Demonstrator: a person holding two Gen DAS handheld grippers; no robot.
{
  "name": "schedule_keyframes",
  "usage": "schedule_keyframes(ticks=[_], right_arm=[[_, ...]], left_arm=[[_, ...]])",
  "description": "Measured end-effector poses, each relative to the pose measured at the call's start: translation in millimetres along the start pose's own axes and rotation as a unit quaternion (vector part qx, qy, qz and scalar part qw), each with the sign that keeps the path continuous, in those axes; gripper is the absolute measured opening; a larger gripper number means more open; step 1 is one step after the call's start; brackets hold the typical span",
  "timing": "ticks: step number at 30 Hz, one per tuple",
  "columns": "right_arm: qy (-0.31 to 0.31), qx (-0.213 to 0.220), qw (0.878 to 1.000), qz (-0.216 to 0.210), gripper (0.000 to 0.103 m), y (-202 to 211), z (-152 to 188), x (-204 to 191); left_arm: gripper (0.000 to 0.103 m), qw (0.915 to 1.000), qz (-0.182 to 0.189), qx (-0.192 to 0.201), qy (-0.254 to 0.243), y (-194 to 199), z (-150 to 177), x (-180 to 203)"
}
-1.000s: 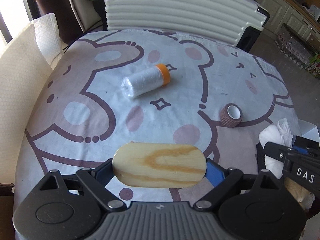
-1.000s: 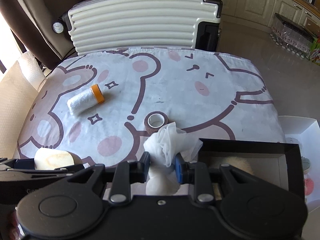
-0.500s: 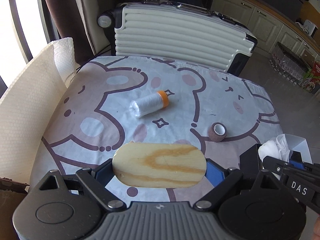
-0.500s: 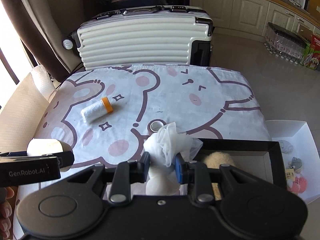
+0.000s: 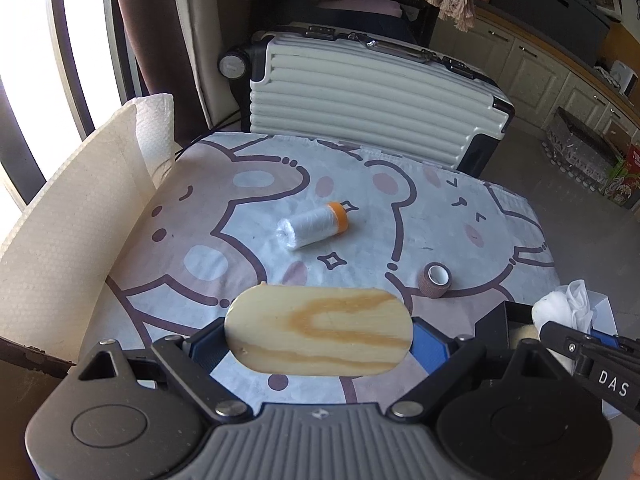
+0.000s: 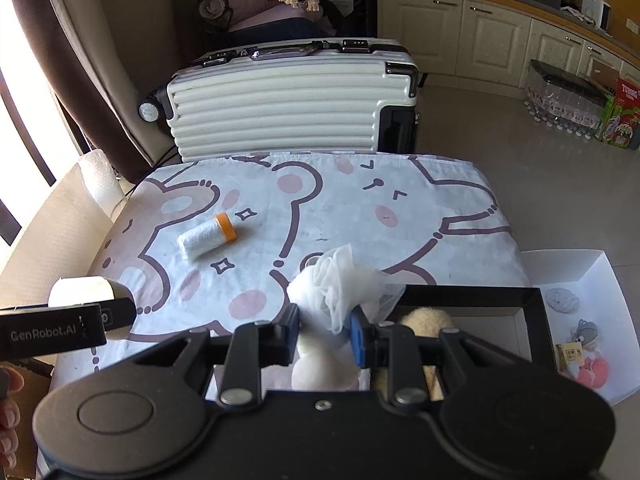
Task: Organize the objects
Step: 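Lift the wooden block and tissue with both tools and carry them over the black box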
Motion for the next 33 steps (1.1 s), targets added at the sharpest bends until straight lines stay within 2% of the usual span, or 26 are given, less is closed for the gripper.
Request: schedule_keyframes(ticks=[16, 24, 33], right_arm=[[0.002, 0.008, 1.000, 0.018, 0.027, 4.3, -1.1, 17.5], [-0.011, 0.002, 0.999, 0.038, 0.027, -4.0, 2.1, 49.6], [-0.033, -0.006, 0.997, 0.067, 0.027, -10.9, 11.7, 101.2]], left_arm=[[0.093, 1.0000, -0.003, -0.001, -0.005, -6.8, 3.5, 9.7], [0.093, 0.9997, 0.011, -0.012, -0.020, -23.0, 4.7, 37.4], [0.093, 0.9978, 0.037, -0.028, -0.047, -43.7, 12.1, 87.3]])
Point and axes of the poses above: each gripper's, at about its wrist camera, not at the fingertips, and y roughly against the way its jaws point, x to its right, z to its underside, the point moved 9 cm from there along -y, roughly the way its jaws point, and after that the axes turned 15 degrees about z, right-handed, at the moved point
